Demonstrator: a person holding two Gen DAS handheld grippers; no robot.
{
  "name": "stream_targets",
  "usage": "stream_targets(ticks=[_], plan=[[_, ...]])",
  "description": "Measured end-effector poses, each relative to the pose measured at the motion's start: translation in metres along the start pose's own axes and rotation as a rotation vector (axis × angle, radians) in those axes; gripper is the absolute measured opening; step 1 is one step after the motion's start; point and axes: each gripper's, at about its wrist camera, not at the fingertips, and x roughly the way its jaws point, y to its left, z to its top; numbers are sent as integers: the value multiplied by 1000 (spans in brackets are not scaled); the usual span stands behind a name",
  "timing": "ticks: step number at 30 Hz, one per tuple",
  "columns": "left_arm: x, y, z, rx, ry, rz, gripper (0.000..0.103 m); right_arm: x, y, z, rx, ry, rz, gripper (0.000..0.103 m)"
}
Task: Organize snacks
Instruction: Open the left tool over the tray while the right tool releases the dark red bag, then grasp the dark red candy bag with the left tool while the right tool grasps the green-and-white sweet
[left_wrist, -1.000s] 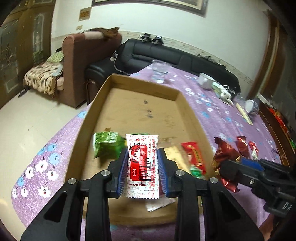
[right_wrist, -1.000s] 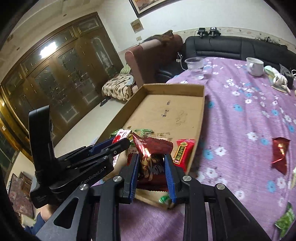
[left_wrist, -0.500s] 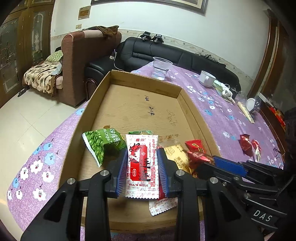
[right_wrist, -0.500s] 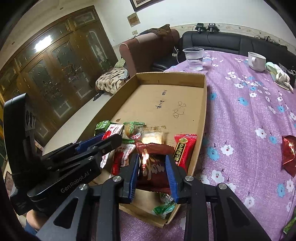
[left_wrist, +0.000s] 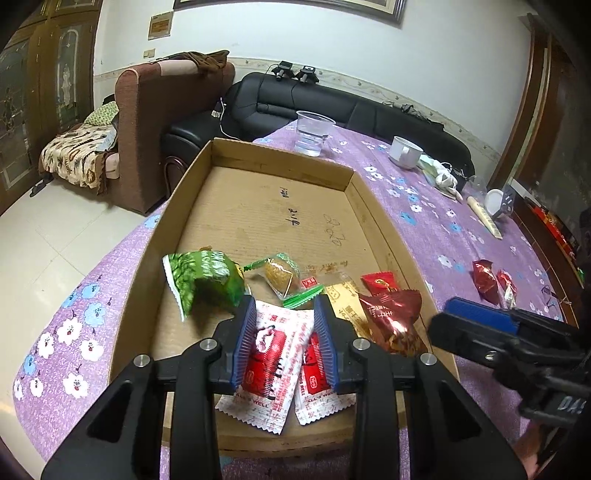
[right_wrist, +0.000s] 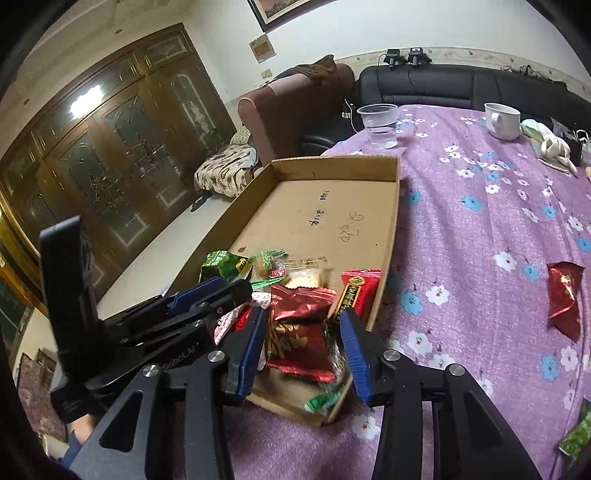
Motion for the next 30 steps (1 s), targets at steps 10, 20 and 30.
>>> stream_targets(ticks=[10, 20, 30], plan=[[-16, -38, 2, 55, -5, -42, 30, -57, -42, -4, 83, -47, -42, 50], [-20, -103, -12, 201, 53, -123, 30, -123, -147, -21, 317, -111, -125, 50], [-9, -170, -36, 341, 163, -175, 30, -134, -251, -59, 618, -106, -186, 53]])
